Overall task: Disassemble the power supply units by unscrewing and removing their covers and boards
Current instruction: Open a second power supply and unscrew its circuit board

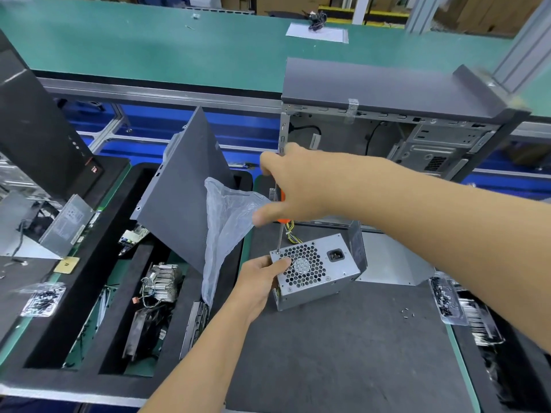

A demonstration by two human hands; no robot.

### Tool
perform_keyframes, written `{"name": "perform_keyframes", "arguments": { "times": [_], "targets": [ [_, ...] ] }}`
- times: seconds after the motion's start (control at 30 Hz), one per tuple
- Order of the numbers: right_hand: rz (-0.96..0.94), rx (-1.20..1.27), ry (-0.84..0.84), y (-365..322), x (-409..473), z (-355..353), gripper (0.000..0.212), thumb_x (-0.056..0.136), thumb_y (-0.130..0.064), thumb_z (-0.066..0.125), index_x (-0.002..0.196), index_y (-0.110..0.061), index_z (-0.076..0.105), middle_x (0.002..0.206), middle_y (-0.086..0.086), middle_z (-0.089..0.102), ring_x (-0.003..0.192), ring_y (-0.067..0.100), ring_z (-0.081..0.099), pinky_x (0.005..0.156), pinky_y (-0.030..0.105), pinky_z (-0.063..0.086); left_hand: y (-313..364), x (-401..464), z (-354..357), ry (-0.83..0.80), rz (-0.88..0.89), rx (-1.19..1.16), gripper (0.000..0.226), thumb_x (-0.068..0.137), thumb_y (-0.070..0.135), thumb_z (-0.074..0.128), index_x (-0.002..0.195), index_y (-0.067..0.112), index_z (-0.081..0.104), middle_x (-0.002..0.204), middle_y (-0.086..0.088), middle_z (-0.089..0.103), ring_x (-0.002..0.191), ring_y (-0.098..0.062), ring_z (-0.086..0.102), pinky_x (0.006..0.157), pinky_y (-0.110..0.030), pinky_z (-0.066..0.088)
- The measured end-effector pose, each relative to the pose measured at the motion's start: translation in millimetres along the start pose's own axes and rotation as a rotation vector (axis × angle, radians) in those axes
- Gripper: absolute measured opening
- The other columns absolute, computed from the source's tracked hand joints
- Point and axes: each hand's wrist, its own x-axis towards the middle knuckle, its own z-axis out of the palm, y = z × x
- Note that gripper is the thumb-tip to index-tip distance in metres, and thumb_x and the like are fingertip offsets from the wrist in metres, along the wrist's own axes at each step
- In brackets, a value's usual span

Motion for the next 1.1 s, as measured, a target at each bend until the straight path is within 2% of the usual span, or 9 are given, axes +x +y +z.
{"name": "perform_keyframes", "arguments": {
  "times": [0.13, 0.27, 0.37, 0.47, 0.53, 0.7, 0.8, 0.93, 1.1],
  "targets": [
    [0.086, -0.297, 0.099, -6.3, 0.9, -2.3, 0.057, 0.1, -0.063, 0.031, 0.076, -0.011, 0.039, 0.073, 0.003, 0.029, 0.058, 0.021, 0.029, 0.046, 0.032, 0.024, 0.3, -0.3, -0.5, -0.003, -0.006, -0.001, 0.014, 0.093, 0.01, 0.069, 0.106, 0.004, 0.072, 0.099, -0.012, 0.077, 0.091, -0.025, 0.076, 0.069, -0.026, 0.059],
    [0.012, -0.121, 0.038, 3.5, 3.5, -2.7, 0.019, 0.099, -0.029, 0.05, 0.106, -0.012, 0.05, 0.084, 0.005, 0.042, 0.067, 0.023, 0.048, 0.052, 0.034, 0.04, 0.5, -0.1, -0.8, -0.008, -0.009, 0.0, 0.015, 0.094, 0.01, 0.068, 0.107, 0.004, 0.072, 0.1, -0.011, 0.077, 0.092, -0.025, 0.076, 0.07, -0.026, 0.059],
    [-0.03, -0.009, -0.08, 6.5, 1.7, -5.4, 0.028, 0.092, -0.02, 0.055, 0.119, -0.02, 0.048, 0.114, 0.005, 0.045, 0.092, 0.03, 0.06, 0.077, 0.043, 0.053, 0.1, -0.2, -0.8, -0.01, -0.01, 0.011, 0.017, 0.094, 0.01, 0.068, 0.11, 0.004, 0.072, 0.1, -0.011, 0.077, 0.093, -0.025, 0.075, 0.072, -0.028, 0.059],
    [0.055, -0.1, -0.079, 5.7, 1.1, -4.6, 0.048, 0.097, -0.048, 0.052, 0.135, -0.022, 0.039, 0.112, 0.004, 0.041, 0.09, 0.029, 0.056, 0.073, 0.042, 0.049, -0.6, -0.7, -1.0, -0.017, -0.003, 0.007, 0.016, 0.093, 0.01, 0.069, 0.108, 0.004, 0.072, 0.1, -0.012, 0.077, 0.093, -0.026, 0.075, 0.07, -0.027, 0.059],
    [0.031, -0.277, -0.026, 6.2, 1.6, 1.3, 0.05, 0.103, -0.027, 0.046, 0.149, -0.031, 0.028, 0.103, 0.009, 0.042, 0.089, 0.031, 0.054, 0.068, 0.04, 0.049, -1.0, -1.3, -0.5, -0.015, -0.004, -0.012, 0.014, 0.093, 0.009, 0.069, 0.105, 0.004, 0.073, 0.1, -0.013, 0.077, 0.091, -0.026, 0.076, 0.069, -0.026, 0.059],
    [0.061, -0.168, 0.097, 12.6, -2.9, 5.3, 0.017, 0.102, -0.028, 0.045, 0.103, -0.012, 0.052, 0.08, 0.007, 0.042, 0.057, 0.022, 0.039, 0.05, 0.031, 0.033, -0.7, -1.7, -0.1, -0.013, -0.002, -0.015, 0.013, 0.093, 0.008, 0.068, 0.105, 0.004, 0.072, 0.099, -0.013, 0.077, 0.09, -0.025, 0.076, 0.068, -0.026, 0.059],
    [-0.01, 0.012, 0.059, 17.5, -2.5, 7.4, 0.015, 0.093, -0.022, 0.057, 0.106, -0.021, 0.049, 0.098, 0.005, 0.053, 0.08, 0.03, 0.057, 0.071, 0.042, 0.053, -0.5, -1.6, -0.2, -0.003, -0.014, -0.034, 0.014, 0.093, 0.007, 0.068, 0.105, 0.002, 0.072, 0.099, -0.014, 0.077, 0.089, -0.026, 0.076, 0.067, -0.027, 0.059],
    [-0.038, 0.195, -0.008, 22.4, -6.7, 4.1, 0.041, 0.083, -0.007, 0.067, 0.111, -0.03, 0.047, 0.107, -0.002, 0.046, 0.094, 0.026, 0.058, 0.081, 0.047, 0.054, 0.7, 0.3, -3.7, -0.012, -0.019, -0.036, 0.016, 0.092, 0.008, 0.069, 0.107, 0.001, 0.07, 0.1, -0.015, 0.077, 0.088, -0.024, 0.075, 0.071, -0.029, 0.059],
    [0.08, 0.042, -0.013, 28.5, -10.8, 10.6, 0.044, 0.09, -0.057, 0.061, 0.104, -0.022, 0.037, 0.094, 0.0, 0.04, 0.077, 0.025, 0.05, 0.065, 0.039, 0.045, 1.2, 1.2, -6.1, -0.029, -0.031, 0.001, 0.017, 0.09, 0.009, 0.072, 0.104, 0.0, 0.069, 0.1, -0.016, 0.077, 0.083, -0.021, 0.073, 0.083, -0.034, 0.056]
  ]
}}
